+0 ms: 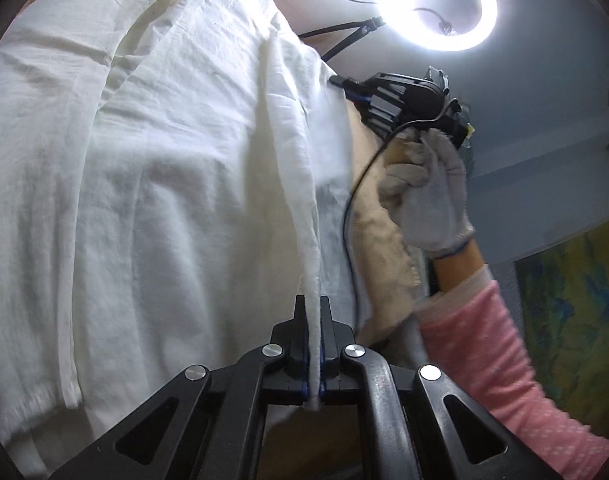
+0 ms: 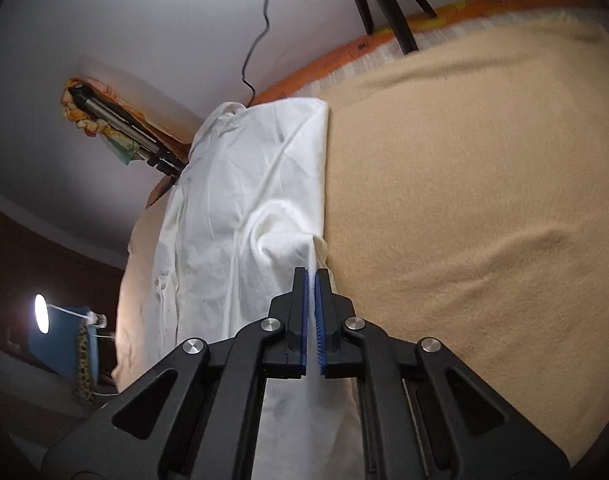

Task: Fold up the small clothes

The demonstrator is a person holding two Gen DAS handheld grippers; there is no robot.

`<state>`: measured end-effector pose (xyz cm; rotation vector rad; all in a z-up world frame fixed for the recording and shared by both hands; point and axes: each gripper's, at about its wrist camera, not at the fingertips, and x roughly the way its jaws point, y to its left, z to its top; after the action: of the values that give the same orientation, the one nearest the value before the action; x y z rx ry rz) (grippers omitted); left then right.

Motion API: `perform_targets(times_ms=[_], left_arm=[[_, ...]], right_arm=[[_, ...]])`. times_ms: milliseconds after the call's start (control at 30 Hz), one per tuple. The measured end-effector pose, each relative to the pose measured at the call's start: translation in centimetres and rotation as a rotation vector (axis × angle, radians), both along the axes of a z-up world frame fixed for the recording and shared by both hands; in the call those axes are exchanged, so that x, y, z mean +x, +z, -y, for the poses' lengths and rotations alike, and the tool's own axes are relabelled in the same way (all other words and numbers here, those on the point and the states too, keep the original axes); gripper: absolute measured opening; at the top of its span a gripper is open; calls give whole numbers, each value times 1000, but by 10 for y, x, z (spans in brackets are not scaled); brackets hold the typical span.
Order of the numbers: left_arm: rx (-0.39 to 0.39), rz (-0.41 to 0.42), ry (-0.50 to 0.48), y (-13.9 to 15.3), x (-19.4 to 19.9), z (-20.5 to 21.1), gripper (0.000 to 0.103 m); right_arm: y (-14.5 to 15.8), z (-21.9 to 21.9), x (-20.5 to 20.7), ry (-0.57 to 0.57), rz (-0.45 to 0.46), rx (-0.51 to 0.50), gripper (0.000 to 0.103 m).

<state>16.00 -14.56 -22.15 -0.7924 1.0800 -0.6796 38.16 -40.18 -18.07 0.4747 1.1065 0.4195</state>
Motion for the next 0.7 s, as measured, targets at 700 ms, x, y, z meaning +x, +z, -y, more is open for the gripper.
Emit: perform_targets(times_ms=[700], left_arm=[[293, 283, -26, 55, -63, 6, 28]], right_arm=[[78, 62, -136, -32, 101, -65, 37]])
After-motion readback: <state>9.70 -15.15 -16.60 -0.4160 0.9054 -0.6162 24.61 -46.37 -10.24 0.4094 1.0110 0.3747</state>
